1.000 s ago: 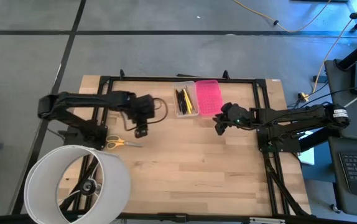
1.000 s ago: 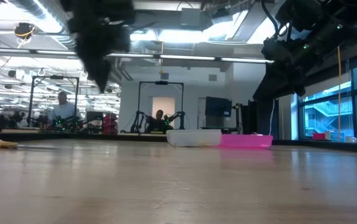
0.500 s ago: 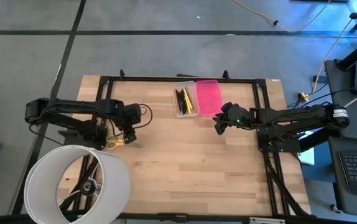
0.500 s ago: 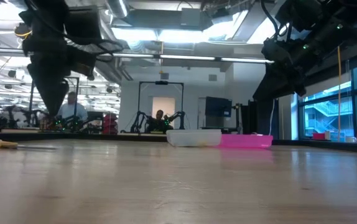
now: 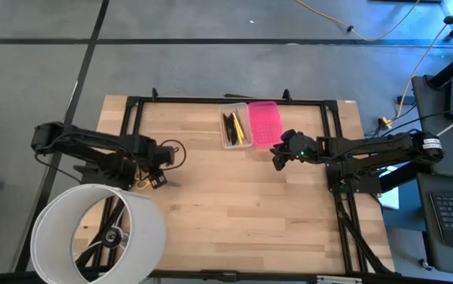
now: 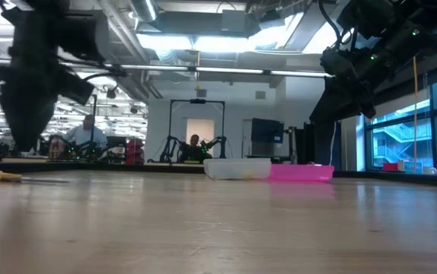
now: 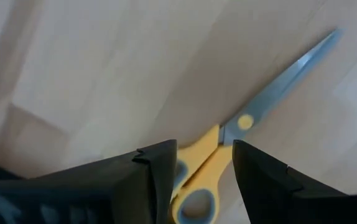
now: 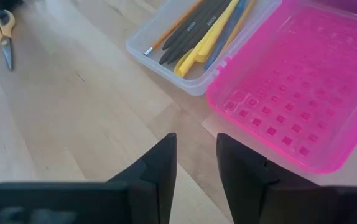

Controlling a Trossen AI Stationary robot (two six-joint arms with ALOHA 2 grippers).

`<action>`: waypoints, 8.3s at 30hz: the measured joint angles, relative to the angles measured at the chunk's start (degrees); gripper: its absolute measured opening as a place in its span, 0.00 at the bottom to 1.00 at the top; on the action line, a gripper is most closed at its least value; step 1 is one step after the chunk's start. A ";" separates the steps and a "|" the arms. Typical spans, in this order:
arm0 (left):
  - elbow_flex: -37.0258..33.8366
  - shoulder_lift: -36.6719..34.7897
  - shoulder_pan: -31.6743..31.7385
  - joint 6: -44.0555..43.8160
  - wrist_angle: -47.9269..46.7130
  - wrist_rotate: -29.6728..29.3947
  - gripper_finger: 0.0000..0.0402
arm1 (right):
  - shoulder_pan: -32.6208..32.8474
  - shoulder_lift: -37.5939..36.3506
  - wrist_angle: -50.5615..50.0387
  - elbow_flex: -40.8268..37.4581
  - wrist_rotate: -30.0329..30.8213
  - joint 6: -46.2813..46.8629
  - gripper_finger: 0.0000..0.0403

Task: Pick & place school supplies into a supply box
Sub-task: Put the yellow scissors into the transparent supply box

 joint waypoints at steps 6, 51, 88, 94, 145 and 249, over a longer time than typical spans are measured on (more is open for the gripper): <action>-1.98 -0.05 -4.35 -5.75 -0.70 0.15 0.36 | 0.00 -0.01 -0.01 0.02 0.00 0.15 0.29; -5.46 8.32 -8.49 -0.81 -1.85 7.79 0.32 | 0.00 0.00 0.00 0.02 -0.02 0.38 0.29; -2.27 10.24 -8.55 -4.35 22.10 6.69 0.31 | 0.02 -0.01 -0.08 0.02 -0.04 0.15 0.30; -0.59 8.23 -8.55 -0.56 20.54 4.06 0.31 | 0.01 -0.01 -0.04 0.01 -0.05 0.15 0.29; 0.82 7.59 -9.58 6.90 16.79 3.28 0.65 | 0.01 -0.01 -0.72 0.01 -0.04 0.12 0.29; 37.30 44.10 18.80 -2.31 44.00 -5.75 0.16 | 0.00 -0.01 -1.29 0.01 -0.52 5.11 0.29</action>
